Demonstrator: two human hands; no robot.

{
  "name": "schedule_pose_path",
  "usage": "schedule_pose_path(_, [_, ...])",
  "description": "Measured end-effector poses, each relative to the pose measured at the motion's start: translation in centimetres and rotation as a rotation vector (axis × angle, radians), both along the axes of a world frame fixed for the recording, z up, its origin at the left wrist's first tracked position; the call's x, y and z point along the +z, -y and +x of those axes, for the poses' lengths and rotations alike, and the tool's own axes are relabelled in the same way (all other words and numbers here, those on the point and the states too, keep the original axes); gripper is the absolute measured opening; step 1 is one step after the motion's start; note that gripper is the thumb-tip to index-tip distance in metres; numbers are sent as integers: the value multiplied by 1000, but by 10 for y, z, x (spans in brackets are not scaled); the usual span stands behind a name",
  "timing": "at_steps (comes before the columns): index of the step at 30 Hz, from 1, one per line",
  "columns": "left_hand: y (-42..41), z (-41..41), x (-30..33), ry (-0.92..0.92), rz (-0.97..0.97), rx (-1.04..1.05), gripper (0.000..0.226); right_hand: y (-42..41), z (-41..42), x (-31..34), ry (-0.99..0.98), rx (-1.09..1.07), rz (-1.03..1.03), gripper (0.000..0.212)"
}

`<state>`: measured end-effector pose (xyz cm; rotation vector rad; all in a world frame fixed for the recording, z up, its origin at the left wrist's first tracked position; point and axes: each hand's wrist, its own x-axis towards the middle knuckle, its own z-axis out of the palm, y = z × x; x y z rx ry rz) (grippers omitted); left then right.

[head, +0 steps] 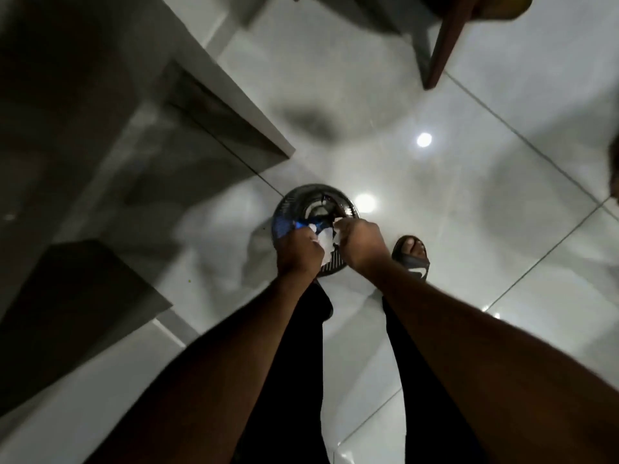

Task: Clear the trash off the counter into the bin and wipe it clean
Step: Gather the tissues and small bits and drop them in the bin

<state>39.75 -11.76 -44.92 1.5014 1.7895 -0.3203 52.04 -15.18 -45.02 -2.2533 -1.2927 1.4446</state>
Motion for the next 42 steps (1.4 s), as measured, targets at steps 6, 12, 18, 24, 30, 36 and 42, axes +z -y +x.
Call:
schedule_pose_path(6, [-4, 5, -29, 12, -132, -143, 65, 3, 3, -25, -46, 25, -38, 49])
schedule_pose_path(12, [-24, 14, 63, 82, 80, -142, 65, 7, 12, 47, -12, -184, 148, 37])
schedule_pose_path(18, [-32, 42, 240, 472, 376, -139, 56, -10, 25, 207, 76, -333, 491, 17])
schedule_pose_path(24, [-62, 19, 389, 528, 718, -311, 50, -52, 18, 354, 67, -365, 611, 28])
schedule_pose_path(30, [-120, -88, 442, 227, 1038, -310, 34, -126, -46, 436, 111, -86, 769, 33])
schedule_pose_path(36, [-148, -179, 434, -48, 554, -187, 34, -183, -135, 454, 166, 346, 636, 31])
schedule_pose_path(42, [-143, -206, 422, -39, 524, -334, 38, -201, -180, 433, 184, 650, 563, 21])
